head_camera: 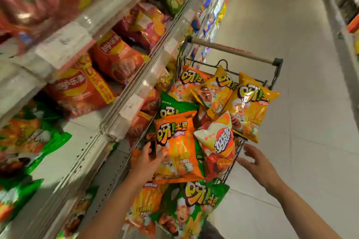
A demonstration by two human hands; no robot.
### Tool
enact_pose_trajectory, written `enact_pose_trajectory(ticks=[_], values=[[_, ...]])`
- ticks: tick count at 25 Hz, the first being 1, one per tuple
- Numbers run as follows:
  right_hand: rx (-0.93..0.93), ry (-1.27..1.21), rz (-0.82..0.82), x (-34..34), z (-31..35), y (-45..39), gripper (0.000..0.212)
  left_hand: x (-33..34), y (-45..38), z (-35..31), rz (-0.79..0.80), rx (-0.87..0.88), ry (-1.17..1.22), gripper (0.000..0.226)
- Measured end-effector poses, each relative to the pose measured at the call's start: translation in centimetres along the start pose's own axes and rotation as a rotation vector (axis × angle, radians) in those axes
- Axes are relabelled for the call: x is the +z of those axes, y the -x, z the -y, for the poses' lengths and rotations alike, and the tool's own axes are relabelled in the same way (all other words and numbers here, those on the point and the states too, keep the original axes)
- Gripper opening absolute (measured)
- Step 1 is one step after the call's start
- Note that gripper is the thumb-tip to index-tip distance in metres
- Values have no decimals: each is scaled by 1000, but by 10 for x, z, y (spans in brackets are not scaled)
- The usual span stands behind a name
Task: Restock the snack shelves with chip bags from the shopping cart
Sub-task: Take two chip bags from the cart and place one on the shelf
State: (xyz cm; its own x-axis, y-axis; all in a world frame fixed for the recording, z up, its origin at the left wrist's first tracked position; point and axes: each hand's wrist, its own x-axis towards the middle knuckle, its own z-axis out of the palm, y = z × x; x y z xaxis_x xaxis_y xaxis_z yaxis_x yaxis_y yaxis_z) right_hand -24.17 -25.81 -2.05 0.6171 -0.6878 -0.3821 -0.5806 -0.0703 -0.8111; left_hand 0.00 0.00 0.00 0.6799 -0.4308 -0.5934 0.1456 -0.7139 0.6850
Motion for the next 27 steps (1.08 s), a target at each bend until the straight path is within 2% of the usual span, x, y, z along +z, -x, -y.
enact_pose_trajectory(ticks=[4,8,11,16,19,24,27], values=[[39,-62,342,-11,-5,-47,66,14,-25,-13,67,-178,109,66],[66,-114,535,-15,-10,-75,84,18,-29,-15,106,-254,233,49],[92,-167,653,-16,-8,-90,87,19,-25,-17,194,-239,300,46],[59,-138,665,-11,-5,-91,69,26,-12,-22,147,-151,413,42],[20,-182,596,-5,-5,-87,59,25,3,-18,105,-116,466,39],[-59,-288,511,-4,23,-67,62,9,48,-1,-19,34,514,73],[-149,-347,410,-5,54,-43,58,-1,86,18,-79,121,536,60]])
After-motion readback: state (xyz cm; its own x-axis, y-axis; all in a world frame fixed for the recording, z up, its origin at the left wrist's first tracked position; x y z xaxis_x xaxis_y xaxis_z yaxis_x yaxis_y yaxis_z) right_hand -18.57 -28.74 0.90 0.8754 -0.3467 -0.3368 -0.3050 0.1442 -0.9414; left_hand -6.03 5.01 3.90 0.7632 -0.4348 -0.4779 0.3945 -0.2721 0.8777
